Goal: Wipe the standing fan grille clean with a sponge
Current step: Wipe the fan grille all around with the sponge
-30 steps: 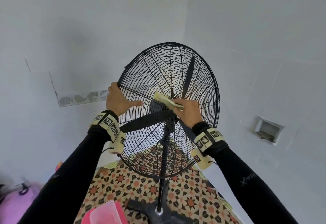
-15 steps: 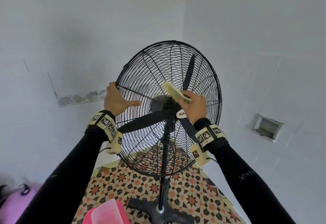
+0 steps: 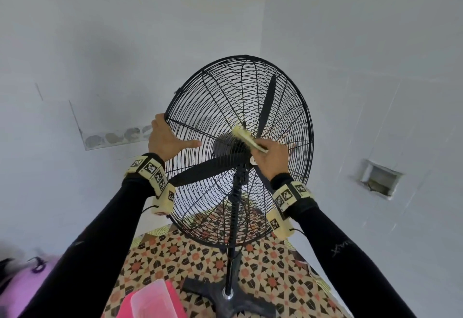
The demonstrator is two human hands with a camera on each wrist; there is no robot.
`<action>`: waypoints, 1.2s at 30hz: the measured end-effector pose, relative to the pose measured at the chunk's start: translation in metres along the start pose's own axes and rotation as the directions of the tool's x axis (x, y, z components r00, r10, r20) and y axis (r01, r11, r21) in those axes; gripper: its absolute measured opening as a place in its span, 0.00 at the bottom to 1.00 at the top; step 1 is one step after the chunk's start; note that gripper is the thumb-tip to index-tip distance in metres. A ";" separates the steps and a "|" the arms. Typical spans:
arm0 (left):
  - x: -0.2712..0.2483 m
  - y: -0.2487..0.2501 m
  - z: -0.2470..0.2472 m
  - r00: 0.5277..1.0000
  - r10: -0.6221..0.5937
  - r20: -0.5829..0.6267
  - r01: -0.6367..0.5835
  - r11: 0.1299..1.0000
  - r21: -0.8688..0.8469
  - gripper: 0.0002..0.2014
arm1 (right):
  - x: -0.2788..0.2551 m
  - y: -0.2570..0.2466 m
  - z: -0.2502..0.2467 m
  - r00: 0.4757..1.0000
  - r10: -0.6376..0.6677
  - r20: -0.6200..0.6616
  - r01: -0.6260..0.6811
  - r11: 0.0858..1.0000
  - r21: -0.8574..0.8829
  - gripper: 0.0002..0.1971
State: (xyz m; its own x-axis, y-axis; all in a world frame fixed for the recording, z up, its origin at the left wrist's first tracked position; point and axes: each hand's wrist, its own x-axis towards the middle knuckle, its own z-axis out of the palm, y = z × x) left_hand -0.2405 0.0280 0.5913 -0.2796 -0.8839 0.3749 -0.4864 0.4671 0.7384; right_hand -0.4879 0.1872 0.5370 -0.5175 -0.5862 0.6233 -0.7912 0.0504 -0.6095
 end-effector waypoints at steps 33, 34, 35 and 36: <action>-0.003 -0.002 -0.001 0.999 -0.039 -0.003 0.039 0.999 -0.015 0.69 | -0.031 0.030 -0.006 0.993 0.104 0.063 -0.106 0.994 0.030 0.16; -0.003 -0.002 -0.002 0.999 -0.050 -0.005 0.050 0.999 -0.012 0.72 | -0.030 0.030 -0.011 0.993 0.091 0.079 -0.094 0.995 0.037 0.17; -0.003 -0.003 -0.002 0.998 -0.058 -0.002 0.058 0.998 -0.005 0.73 | -0.028 0.032 -0.015 0.994 0.101 0.044 -0.103 0.993 0.049 0.17; -0.003 -0.002 -0.001 0.998 -0.056 0.002 0.056 0.998 0.003 0.73 | -0.025 0.033 -0.018 0.993 0.115 -0.033 -0.112 0.990 0.082 0.16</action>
State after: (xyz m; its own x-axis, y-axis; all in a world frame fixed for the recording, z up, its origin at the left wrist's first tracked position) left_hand -0.2381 0.0291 0.5892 -0.2539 -0.9085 0.3319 -0.5037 0.4171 0.7565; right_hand -0.5069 0.2183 0.5098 -0.6152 -0.5495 0.5653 -0.6990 0.0486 -0.7135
